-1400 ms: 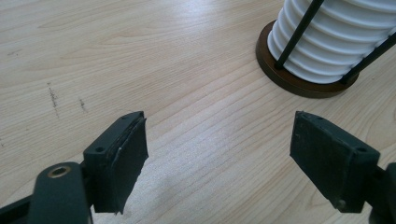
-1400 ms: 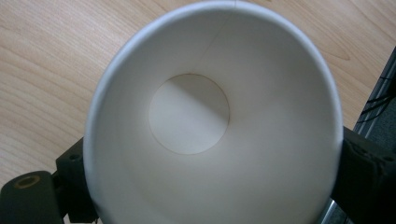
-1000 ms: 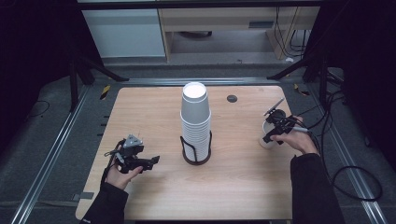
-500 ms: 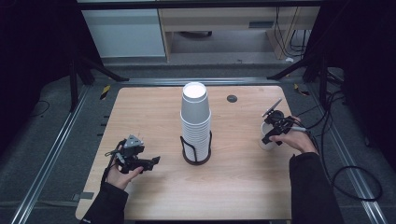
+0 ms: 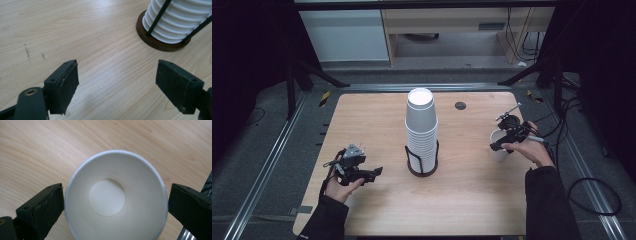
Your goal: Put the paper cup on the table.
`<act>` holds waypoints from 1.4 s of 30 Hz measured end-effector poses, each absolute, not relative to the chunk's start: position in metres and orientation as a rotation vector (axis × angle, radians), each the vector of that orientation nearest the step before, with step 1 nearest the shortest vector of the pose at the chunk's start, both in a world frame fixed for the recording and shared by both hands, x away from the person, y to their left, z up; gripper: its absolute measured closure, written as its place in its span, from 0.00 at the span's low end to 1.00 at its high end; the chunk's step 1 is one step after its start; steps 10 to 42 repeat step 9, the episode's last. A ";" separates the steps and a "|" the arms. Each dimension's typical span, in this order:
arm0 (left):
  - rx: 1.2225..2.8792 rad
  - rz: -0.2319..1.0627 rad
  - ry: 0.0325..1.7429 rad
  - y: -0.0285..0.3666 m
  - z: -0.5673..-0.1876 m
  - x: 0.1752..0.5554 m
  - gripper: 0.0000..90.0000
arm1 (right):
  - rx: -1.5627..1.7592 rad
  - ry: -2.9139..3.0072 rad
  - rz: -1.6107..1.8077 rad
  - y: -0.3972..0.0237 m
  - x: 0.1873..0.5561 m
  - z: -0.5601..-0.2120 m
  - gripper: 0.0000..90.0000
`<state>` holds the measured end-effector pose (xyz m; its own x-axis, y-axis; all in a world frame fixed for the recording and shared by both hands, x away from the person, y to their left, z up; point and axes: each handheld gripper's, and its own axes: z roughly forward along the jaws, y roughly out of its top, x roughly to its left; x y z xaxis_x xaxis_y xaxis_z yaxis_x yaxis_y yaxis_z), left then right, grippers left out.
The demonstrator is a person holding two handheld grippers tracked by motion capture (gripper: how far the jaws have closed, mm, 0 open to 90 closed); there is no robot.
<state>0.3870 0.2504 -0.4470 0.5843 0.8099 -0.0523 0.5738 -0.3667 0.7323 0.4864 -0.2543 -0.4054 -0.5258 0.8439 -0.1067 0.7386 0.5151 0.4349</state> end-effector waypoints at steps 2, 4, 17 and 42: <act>2.079 0.415 1.100 0.251 -0.446 0.387 0.20 | 1.308 2.425 0.523 -0.255 0.481 -0.398 0.01; 2.074 0.418 1.102 0.252 -0.446 0.387 0.20 | 1.286 2.390 0.574 -0.258 0.473 -0.390 0.01; 2.069 0.426 1.119 0.255 -0.446 0.388 0.18 | 1.266 2.298 0.689 -0.263 0.448 -0.378 0.02; 2.069 0.426 1.119 0.255 -0.446 0.388 0.18 | 1.266 2.298 0.689 -0.263 0.448 -0.378 0.02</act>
